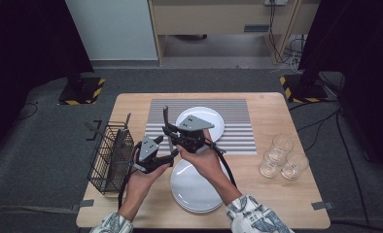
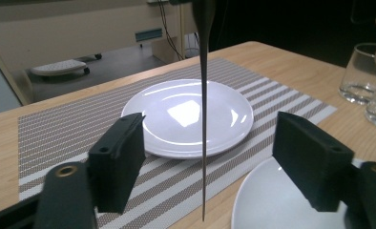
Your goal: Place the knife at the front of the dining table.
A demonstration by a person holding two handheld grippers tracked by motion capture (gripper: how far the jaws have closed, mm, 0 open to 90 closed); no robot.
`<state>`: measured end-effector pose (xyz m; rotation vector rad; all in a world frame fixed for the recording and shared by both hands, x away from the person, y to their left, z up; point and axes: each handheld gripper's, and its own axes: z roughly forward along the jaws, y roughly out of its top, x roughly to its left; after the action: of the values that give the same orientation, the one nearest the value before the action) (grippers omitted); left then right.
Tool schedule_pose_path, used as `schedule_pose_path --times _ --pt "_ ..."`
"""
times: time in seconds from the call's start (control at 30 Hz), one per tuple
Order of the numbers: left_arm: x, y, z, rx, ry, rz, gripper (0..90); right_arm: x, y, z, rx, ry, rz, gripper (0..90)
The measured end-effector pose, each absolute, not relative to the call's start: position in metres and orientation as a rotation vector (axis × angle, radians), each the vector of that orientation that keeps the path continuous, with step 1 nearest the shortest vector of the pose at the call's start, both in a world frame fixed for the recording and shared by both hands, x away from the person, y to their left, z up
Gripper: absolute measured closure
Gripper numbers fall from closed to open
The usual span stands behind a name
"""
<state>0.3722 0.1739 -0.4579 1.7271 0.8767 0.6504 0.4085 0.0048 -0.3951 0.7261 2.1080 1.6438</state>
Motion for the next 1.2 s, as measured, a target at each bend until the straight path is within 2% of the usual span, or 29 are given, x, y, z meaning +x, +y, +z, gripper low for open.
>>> schedule_pose_path --times 0.3,0.53,0.77,1.2 --pt "0.378 0.177 -0.464 1.71 0.865 0.62 60.2 0.409 0.006 -0.397 0.728 2.116 1.647 79.4" --pt "0.377 0.18 -0.464 1.708 0.862 0.618 72.2 0.407 0.008 -0.397 0.722 2.12 1.655 79.4" --pt "0.377 0.184 -0.464 1.697 0.882 0.599 78.8 0.406 0.009 -0.397 0.718 2.125 1.659 79.4" --pt "0.376 0.181 -0.467 1.702 0.882 0.586 80.6 0.405 0.009 -0.397 0.721 2.121 1.667 79.4"
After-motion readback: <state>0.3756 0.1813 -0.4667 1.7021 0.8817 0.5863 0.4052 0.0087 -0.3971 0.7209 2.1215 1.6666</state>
